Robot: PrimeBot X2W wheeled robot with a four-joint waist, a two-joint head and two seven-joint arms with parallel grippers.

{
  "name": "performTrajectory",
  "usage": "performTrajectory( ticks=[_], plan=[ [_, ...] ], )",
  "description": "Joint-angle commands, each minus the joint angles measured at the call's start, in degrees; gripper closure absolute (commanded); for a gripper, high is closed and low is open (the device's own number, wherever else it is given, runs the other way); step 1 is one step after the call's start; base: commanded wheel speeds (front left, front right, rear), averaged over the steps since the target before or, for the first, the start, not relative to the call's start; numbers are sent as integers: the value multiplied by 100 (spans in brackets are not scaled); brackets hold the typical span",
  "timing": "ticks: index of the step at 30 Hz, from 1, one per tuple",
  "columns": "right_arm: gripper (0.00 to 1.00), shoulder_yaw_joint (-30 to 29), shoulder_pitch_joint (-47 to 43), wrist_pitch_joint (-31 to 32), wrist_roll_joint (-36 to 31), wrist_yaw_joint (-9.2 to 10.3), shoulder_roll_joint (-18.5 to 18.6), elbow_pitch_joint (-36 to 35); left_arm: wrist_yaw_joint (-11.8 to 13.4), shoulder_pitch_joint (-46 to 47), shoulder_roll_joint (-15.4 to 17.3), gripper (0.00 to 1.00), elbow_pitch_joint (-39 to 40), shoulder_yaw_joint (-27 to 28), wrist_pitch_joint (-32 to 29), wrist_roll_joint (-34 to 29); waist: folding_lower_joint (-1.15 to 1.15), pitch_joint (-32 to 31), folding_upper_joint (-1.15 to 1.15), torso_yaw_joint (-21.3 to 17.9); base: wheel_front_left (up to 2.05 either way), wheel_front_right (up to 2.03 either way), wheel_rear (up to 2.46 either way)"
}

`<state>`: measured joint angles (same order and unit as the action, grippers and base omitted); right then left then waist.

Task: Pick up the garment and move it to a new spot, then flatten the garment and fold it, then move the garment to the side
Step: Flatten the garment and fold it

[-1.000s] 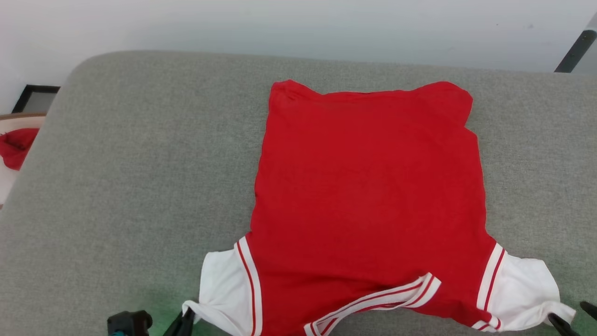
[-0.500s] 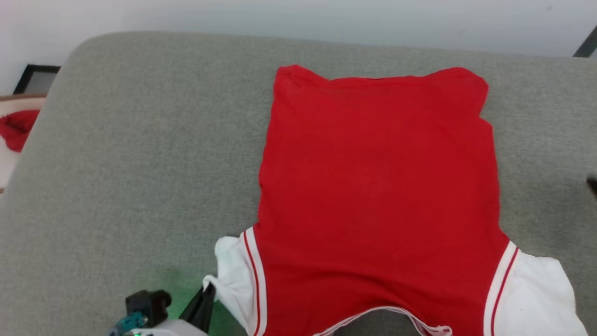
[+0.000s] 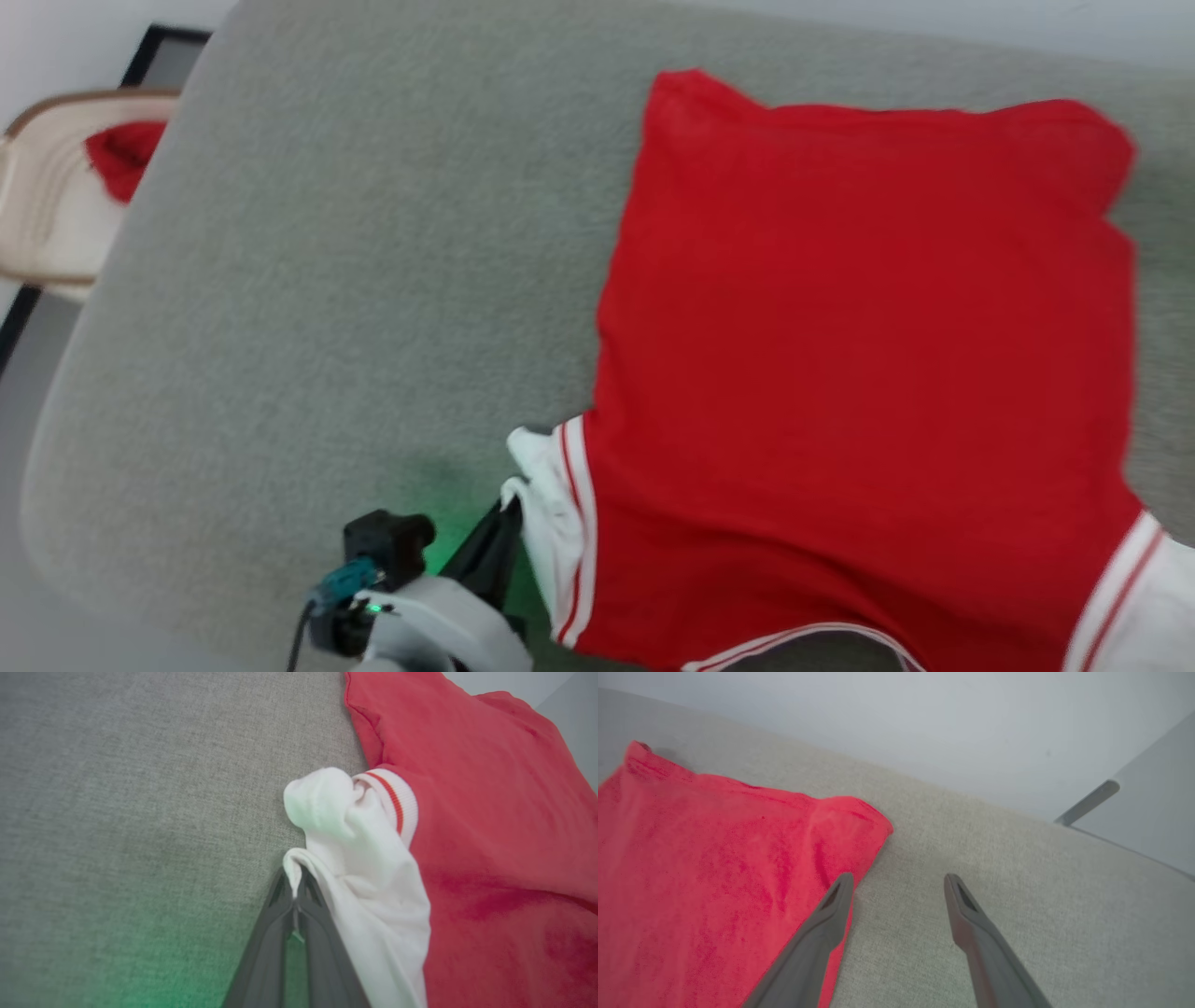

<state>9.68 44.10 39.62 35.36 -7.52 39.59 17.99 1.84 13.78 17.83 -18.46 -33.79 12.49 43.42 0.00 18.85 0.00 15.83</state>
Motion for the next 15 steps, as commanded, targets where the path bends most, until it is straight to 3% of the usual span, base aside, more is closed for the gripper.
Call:
performTrajectory(
  ticks=[1, 15],
  plan=[
    [0, 90, 225, 132, 13, 5, -49, 284, -71, 132, -99, 100, -73, -61, 16, -52, 0, 411, 0, 437, 0, 0, 0],
    [0, 122, 1474, 916, -416, 6, -318, 2366, -466, 606, -595, 100, -763, -326, 100, -152, 0, 882, 0, 1092, 0, 0, 0]
  ],
)
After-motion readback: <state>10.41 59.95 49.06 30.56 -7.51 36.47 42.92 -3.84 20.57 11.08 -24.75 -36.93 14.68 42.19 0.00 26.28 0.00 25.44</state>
